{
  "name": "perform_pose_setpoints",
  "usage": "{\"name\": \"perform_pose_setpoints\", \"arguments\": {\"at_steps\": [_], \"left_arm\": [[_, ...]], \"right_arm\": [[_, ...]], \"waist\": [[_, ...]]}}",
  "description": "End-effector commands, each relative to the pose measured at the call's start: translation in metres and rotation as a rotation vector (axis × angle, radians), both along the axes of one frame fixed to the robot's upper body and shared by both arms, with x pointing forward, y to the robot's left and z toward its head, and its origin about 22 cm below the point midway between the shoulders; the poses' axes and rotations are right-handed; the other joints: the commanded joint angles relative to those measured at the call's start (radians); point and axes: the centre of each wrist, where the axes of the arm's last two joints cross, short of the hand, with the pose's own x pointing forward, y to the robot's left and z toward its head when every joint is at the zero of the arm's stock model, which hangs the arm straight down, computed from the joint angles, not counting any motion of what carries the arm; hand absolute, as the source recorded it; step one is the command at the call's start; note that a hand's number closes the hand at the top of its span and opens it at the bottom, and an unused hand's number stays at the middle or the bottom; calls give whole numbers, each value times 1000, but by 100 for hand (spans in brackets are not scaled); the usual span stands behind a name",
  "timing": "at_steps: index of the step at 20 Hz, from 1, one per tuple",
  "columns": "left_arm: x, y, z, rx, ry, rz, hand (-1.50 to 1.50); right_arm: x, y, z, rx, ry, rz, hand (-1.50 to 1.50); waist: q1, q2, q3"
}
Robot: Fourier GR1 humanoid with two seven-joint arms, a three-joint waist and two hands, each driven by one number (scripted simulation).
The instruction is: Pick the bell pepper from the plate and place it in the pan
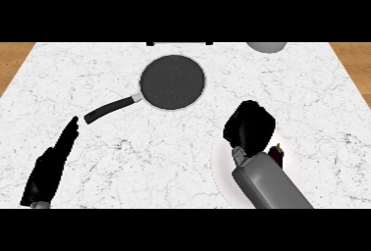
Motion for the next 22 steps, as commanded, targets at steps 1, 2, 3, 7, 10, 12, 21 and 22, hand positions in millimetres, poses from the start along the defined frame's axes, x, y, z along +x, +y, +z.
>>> {"name": "perform_pose_setpoints", "arguments": {"at_steps": [1,2,3,7,10,12,21,22], "left_arm": [[4,-2,2,6,-5,-20,0],[-1,-1,5,-10,-8,-56,0],[0,8,-9,-2,-7,-30,0],[7,-10,7,-17,-23,-54,0],[11,-5,7,-14,-25,-76,0],[11,-10,6,-12,-26,-72,0],[18,-21,9,-7,-48,-133,0],[14,-36,0,-26,-47,-135,0]], "right_arm": [[-3,36,51,-95,-171,-169,150],[6,37,53,-117,-167,-179,150],[4,41,64,-126,-194,-167,150],[24,54,96,-93,-241,-147,150],[41,56,103,-8,-242,-137,150],[63,47,113,40,-250,-127,150],[115,17,89,185,-218,-134,150],[117,11,76,184,-197,-149,150]], "waist": [[7,6,3],[34,11,4],[28,15,4],[55,22,6],[72,28,6],[79,33,7],[122,57,7],[126,61,7]]}}
